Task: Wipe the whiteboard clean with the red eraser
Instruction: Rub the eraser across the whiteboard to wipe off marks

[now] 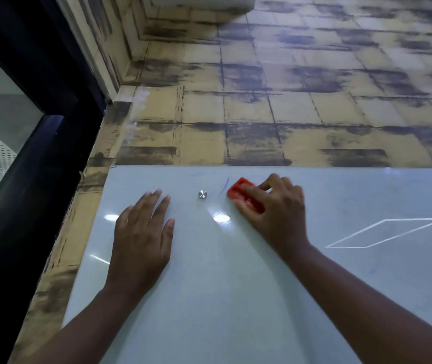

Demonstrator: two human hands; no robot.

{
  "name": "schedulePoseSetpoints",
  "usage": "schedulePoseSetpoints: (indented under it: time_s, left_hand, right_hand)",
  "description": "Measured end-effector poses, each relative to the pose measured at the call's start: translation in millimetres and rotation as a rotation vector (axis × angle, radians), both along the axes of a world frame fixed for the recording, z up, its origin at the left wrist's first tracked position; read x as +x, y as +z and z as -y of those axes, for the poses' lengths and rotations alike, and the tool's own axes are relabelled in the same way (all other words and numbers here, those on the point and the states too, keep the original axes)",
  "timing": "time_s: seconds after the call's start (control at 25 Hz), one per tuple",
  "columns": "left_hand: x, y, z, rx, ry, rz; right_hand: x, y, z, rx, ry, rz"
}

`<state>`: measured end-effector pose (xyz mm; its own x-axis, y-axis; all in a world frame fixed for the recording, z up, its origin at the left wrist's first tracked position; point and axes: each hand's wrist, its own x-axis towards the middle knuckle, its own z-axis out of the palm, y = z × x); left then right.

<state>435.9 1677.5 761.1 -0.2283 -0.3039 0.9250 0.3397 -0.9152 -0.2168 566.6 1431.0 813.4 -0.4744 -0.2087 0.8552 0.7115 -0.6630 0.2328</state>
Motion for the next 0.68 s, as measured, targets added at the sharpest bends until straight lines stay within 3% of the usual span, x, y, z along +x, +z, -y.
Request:
schedulePoseSetpoints:
  time_s: [0.2, 0.36, 0.48, 0.68]
  left_hand:
    - [5.7, -1.1, -0.7, 0.059, 0.017, -0.061]
    - [8.4, -0.9, -1.5, 0.055, -0.004, -0.063]
    - [8.8, -0.9, -0.1, 0.054, -0.02, -0.062]
    - [5.6, -2.6, 0.1, 0.006, -0.096, -0.117]
  right_hand:
    - [19.1, 20.8, 17.9, 0.101, -0.092, -0.091]
    - [-3.4, 30.6, -17.5, 0.095, -0.022, -0.162]
    - [-40.5, 52.0, -65.8, -0.071, 0.071, -0.188]
    - [-80.5, 71.6, -115.8, -0.435, 0.01, -0.043]
